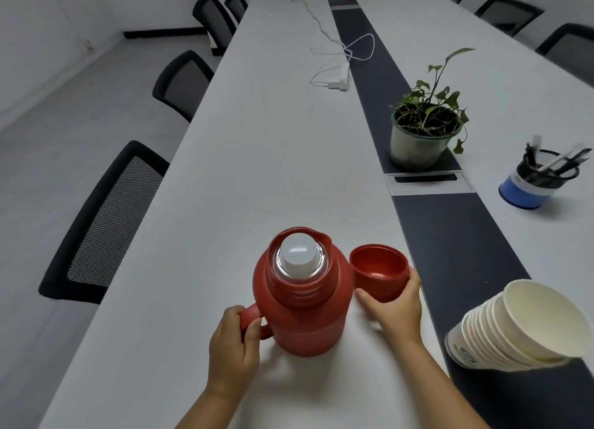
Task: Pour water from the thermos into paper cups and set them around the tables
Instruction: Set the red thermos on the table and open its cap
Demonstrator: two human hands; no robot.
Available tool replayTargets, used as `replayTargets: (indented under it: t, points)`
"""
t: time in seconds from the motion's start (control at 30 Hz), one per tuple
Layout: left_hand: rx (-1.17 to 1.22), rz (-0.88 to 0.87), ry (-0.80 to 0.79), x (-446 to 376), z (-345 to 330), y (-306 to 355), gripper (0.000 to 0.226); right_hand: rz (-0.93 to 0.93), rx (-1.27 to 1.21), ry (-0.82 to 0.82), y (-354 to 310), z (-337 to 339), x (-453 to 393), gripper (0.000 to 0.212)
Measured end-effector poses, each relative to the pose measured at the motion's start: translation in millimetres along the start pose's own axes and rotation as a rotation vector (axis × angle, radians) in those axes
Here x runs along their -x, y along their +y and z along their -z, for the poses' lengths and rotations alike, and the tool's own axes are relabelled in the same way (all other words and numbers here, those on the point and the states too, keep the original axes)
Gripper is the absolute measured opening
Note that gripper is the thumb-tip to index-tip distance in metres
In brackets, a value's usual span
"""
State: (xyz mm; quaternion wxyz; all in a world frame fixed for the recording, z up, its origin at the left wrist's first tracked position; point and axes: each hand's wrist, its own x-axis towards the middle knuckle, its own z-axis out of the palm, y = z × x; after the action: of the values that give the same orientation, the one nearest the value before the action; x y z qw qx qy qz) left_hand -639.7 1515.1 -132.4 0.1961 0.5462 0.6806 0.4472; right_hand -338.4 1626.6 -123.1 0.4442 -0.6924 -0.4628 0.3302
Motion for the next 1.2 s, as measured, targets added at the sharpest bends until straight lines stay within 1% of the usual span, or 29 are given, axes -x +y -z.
replayTargets:
  t: [0.07, 0.13, 0.2, 0.27, 0.37, 0.4, 0.47, 0.5, 0.53, 0.6, 0.63, 0.67, 0.7, 0.73, 0.8, 0.83, 0.87, 0.97, 1.03, 1.1, 1.2]
  points:
    - [-0.024, -0.023, 0.012, -2.5, 0.3, -0.3, 0.007, -0.011, 0.059, -0.011, 0.8, -2.3, 2.5, 0.123]
    - [-0.008, -0.035, 0.004, -2.0, -2.2, 0.2, 0.006, -0.018, 0.100, 0.022, 2.3, -6.3, 1.8, 0.127]
    - [-0.008, -0.038, 0.003, -2.3, -4.6, -0.3, 0.007, -0.042, 0.147, 0.058, 3.2, -12.4, -3.7, 0.129]
    - [-0.020, -0.047, 0.010, -3.1, -6.1, -3.4, 0.009, -0.066, 0.205, 0.045, 4.1, -16.6, -10.1, 0.129]
    - [-0.026, -0.054, -0.009, -6.8, -8.5, -8.9, 0.017, -0.092, 0.190, 0.003, 5.5, -17.8, -14.0, 0.117]
    - [-0.028, -0.048, -0.013, -7.5, -10.2, -9.1, 0.019, -0.114, 0.141, 0.001, 2.7, -16.0, -11.8, 0.110]
    - [-0.037, -0.044, -0.009, -7.9, -14.0, -8.0, 0.018, -0.108, 0.021, 0.036, -18.2, -6.9, 0.8, 0.088]
    - [-0.033, -0.051, -0.004, -8.2, -14.7, -7.3, 0.017, -0.045, -0.033, 0.059, -38.2, 0.0, 8.6, 0.074]
    - [-0.023, -0.056, -0.003, -8.9, -15.9, -6.7, 0.015, 0.068, -0.080, 0.061, -63.7, 8.2, 15.7, 0.058]
    - [-0.011, -0.044, -0.021, -10.5, -19.4, -7.5, 0.014, 0.386, -0.122, -0.005, -124.3, 24.2, 28.8, 0.029]
    - [-0.010, -0.045, -0.020, -11.0, -19.6, -8.6, 0.013, 0.564, -0.069, -0.047, -154.6, 26.7, 34.2, 0.021]
    - [-0.015, -0.053, -0.016, -11.4, -20.5, -10.1, 0.014, 0.726, 0.038, -0.077, -179.3, 24.3, 37.4, 0.022]
    - [-0.019, -0.060, -0.014, -12.2, -22.5, -10.0, 0.014, 0.845, 0.208, -0.096, -196.1, 17.2, 36.7, 0.028]
    - [-0.023, -0.059, -0.016, -13.2, -25.5, -9.4, 0.015, 0.917, 0.429, -0.086, -205.8, 7.4, 33.6, 0.037]
    - [-0.018, -0.045, -0.029, -15.6, -31.5, -7.1, 0.017, 0.924, 0.835, -0.071, -211.2, -11.3, 26.7, 0.058]
    - [-0.011, -0.040, -0.035, -16.7, -33.9, -6.8, 0.017, 0.911, 0.951, -0.096, -209.7, -16.9, 23.9, 0.064]
    - [-0.008, -0.046, -0.039, -17.8, -35.4, -6.3, 0.017, 0.925, 0.994, -0.116, -206.6, -19.4, 20.4, 0.066]
    - [0.000, -0.060, -0.045, -20.0, -38.7, -5.5, 0.017, 1.018, 0.960, -0.129, -199.6, -19.0, 9.3, 0.061]
    - [0.013, -0.053, -0.053, -19.6, -42.9, -6.7, 0.019, 1.029, 0.856, -0.084, -192.0, -21.1, 5.4, 0.055]
    - [0.008, -0.052, -0.062, -21.2, -47.0, -4.0, 0.021, 0.942, 0.714, -0.051, -182.3, -22.2, 6.0, 0.049]
    - [0.027, -0.054, -0.070, -24.0, -49.7, -0.5, 0.023, 0.805, 0.557, -0.057, -176.1, -18.6, 7.8, 0.045]
